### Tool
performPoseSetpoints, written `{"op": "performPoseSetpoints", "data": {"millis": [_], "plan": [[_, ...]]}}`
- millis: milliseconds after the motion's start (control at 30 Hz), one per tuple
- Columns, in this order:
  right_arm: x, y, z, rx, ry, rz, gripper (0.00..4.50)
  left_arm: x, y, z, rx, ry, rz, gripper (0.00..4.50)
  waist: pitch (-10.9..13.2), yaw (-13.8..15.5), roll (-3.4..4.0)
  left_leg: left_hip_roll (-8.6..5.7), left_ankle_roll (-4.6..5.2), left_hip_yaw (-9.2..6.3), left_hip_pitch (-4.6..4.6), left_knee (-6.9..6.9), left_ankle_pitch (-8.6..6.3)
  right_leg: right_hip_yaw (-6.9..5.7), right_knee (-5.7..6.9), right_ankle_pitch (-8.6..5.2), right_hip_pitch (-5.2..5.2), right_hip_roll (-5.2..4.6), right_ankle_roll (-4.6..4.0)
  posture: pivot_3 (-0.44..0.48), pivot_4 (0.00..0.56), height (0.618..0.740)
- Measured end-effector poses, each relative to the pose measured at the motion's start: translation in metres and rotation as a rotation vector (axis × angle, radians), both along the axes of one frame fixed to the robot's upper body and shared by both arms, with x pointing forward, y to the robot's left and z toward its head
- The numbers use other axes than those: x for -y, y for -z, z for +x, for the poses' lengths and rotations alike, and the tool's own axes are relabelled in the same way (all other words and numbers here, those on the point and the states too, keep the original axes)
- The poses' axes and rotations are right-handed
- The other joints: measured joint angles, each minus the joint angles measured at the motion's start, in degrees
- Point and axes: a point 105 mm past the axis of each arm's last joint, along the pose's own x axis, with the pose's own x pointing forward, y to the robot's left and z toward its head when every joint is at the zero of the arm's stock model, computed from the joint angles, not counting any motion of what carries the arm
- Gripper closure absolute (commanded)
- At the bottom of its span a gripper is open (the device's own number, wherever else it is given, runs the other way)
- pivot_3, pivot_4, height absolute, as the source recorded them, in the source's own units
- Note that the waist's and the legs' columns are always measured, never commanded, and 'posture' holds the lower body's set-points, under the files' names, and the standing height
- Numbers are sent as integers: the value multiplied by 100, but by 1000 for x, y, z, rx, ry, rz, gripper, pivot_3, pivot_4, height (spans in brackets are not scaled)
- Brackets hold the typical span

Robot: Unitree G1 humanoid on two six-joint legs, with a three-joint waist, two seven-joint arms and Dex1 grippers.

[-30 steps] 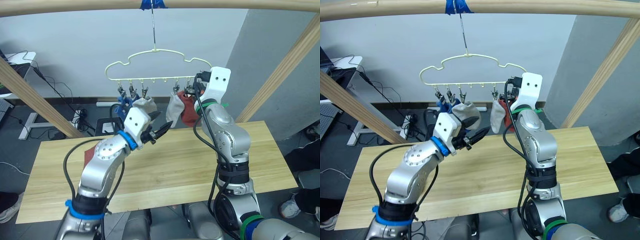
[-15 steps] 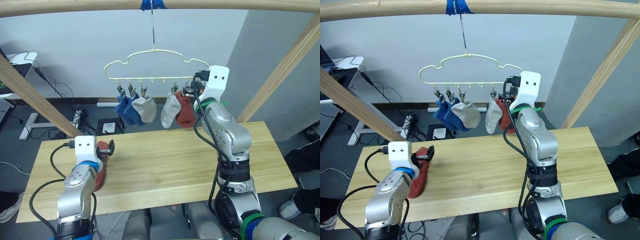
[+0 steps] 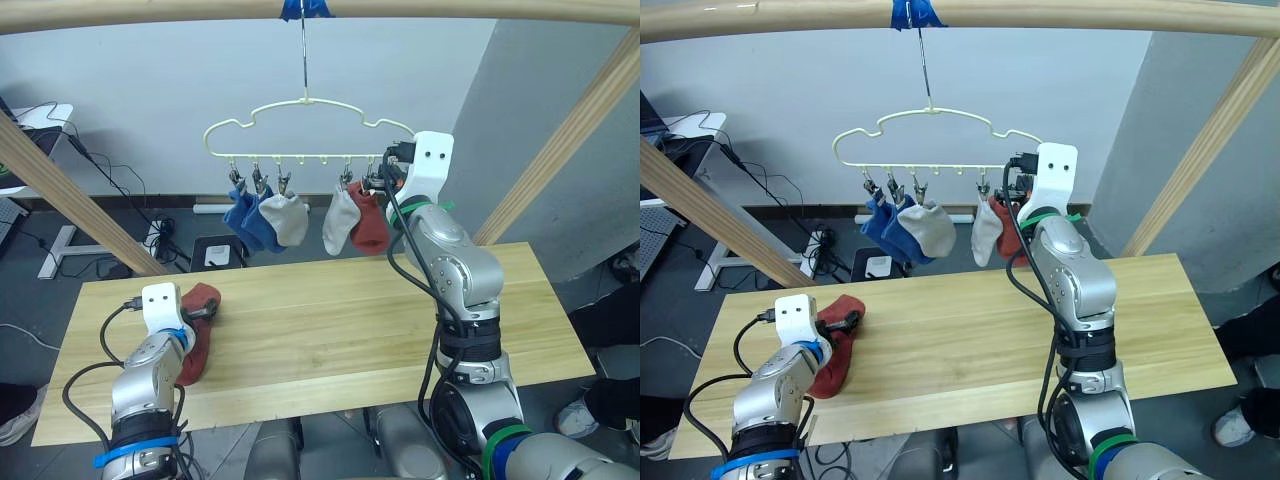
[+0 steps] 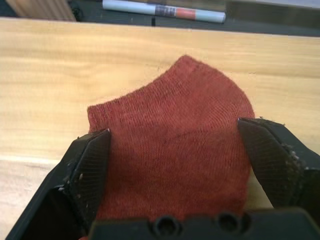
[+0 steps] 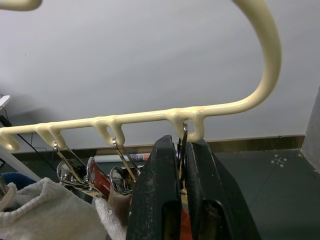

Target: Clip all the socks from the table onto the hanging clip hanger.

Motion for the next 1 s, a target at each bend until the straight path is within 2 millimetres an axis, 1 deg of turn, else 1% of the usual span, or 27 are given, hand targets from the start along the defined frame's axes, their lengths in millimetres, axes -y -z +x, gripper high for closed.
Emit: {"op": "performPoseSetpoints", "data": {"millis": [133,367,500,567,600,633,667,700,733,767,800,933,1000], "plan": [[0,0,0,-1,-1,0,4500,-1,1,-1,-15,4,7,880,0,-2,0,1,0,0,0,0,0,1,0,0,0,0,0,-187,227,740],[-1,0,0,-1,-2,1,4500,-1,3,-3,-23,16,0,2715,-1,-2,1,2,0,1,0,-1,0,1,0,0,0,-3,0,-188,225,740],[-1,0,0,-1,-2,1,4500,5,3,-2,-21,61,5,3879,-1,-2,1,1,-1,1,0,-1,0,1,0,0,0,-3,0,-192,226,740],[0,0,0,-1,-1,1,4500,17,2,-1,-19,147,37,4369,-1,-4,2,1,-1,2,0,-2,1,2,-1,0,0,-3,0,-194,226,740],[1,0,0,0,2,0,4500,30,2,0,-12,220,52,4494,-1,-4,2,2,-1,3,0,-4,1,3,-2,0,0,-5,0,-194,226,740],[1,0,0,0,5,-1,4500,45,1,2,-4,290,59,4494,-1,6,2,4,-2,2,-1,-4,1,2,-6,0,0,-7,0,-197,226,740],[2,0,0,-1,7,0,4500,76,-4,3,24,430,61,4494,-1,27,2,2,-2,2,-5,-5,1,1,-11,0,0,-10,0,-201,225,740],[2,0,1,-1,8,1,4500,98,-8,4,50,522,55,4494,-1,40,2,1,-2,2,-8,-5,1,1,-15,0,0,-14,0,-201,225,740],[3,0,1,-2,9,2,4500,129,-16,4,90,640,40,4494,-1,46,1,1,-2,4,-10,-5,1,2,-21,2,-1,-14,3,-206,224,740],[3,0,1,-2,11,2,4500,163,-27,1,141,765,20,4494,-1,41,1,1,-2,8,-12,-7,1,5,-30,5,0,-14,8,-206,224,740],[2,0,1,-2,9,3,4500,188,-40,-2,193,859,1,4494,-1,32,1,2,-2,9,-12,-9,1,6,-32,6,0,-14,8,-211,223,740],[5,-6,1,13,16,0,4500,255,-82,-7,361,1050,-62,4494,-1,-19,2,-5,-2,11,-11,-10,1,7,-32,6,-1,-2,7,-223,218,740],[6,-7,1,14,17,2,4500,274,-95,-8,416,1091,-78,4494,-1,-47,2,-7,-2,11,-10,-10,1,7,-31,9,-1,9,3,-234,216,740]]}}
